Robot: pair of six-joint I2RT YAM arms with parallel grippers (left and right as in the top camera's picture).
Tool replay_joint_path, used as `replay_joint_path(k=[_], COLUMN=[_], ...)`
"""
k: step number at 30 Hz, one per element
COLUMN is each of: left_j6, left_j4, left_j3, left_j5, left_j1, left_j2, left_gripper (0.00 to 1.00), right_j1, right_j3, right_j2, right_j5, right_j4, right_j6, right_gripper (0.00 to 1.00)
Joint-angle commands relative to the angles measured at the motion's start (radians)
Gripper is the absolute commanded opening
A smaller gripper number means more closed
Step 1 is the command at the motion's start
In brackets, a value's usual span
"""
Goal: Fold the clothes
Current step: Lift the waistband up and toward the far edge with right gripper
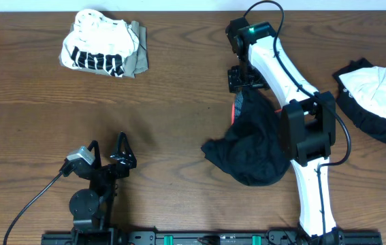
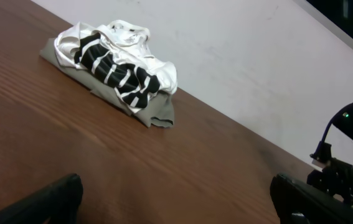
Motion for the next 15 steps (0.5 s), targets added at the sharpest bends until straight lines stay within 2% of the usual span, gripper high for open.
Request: replay_joint_path(k=[1, 12, 15], left_j6=[-0.012, -0.013, -0.013], left_j4=[-0.036, -0.036, -0.036], left_j3=[-0.014, -0.014, -0.014], left_j5=[0.037, 0.037, 0.037], left_j1=[0.003, 0.003, 0.003], left_j2=[-0.006, -0.006, -0.006], left_gripper=[0.98, 0.98, 0.98], right_j1=[0.010, 0.006, 0.007], right_j3=[-0.003, -0.021, -0.021], right_j2=[0.008, 0.025, 0.025], right_j5=[-0.013, 0.002, 0.002], right_j4=[0.003, 0.015, 0.016], right_j6=[0.012, 0.012, 0.012], right_gripper=[0.82, 0.80, 0.73])
